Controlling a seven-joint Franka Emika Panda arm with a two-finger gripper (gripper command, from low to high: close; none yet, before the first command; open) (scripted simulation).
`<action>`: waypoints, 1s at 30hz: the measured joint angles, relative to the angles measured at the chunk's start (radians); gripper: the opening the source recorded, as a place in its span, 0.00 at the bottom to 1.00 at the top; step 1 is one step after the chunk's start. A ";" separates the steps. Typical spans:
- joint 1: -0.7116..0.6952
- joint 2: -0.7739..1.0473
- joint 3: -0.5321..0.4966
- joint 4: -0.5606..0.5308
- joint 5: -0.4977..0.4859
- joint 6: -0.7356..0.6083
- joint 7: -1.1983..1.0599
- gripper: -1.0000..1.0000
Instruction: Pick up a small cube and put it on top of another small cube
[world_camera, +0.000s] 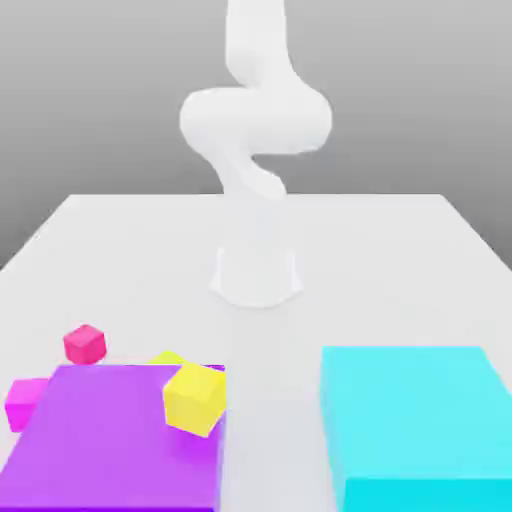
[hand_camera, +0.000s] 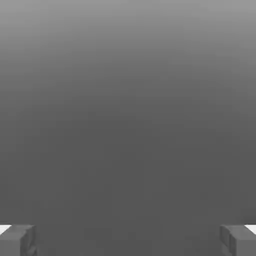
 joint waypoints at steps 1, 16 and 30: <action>0.000 0.000 0.000 0.000 0.000 0.000 0.000 0.50; 0.054 0.187 -0.243 -0.116 0.131 0.104 -0.159 0.50; 0.053 0.230 -0.297 -0.179 0.147 0.138 -0.190 0.50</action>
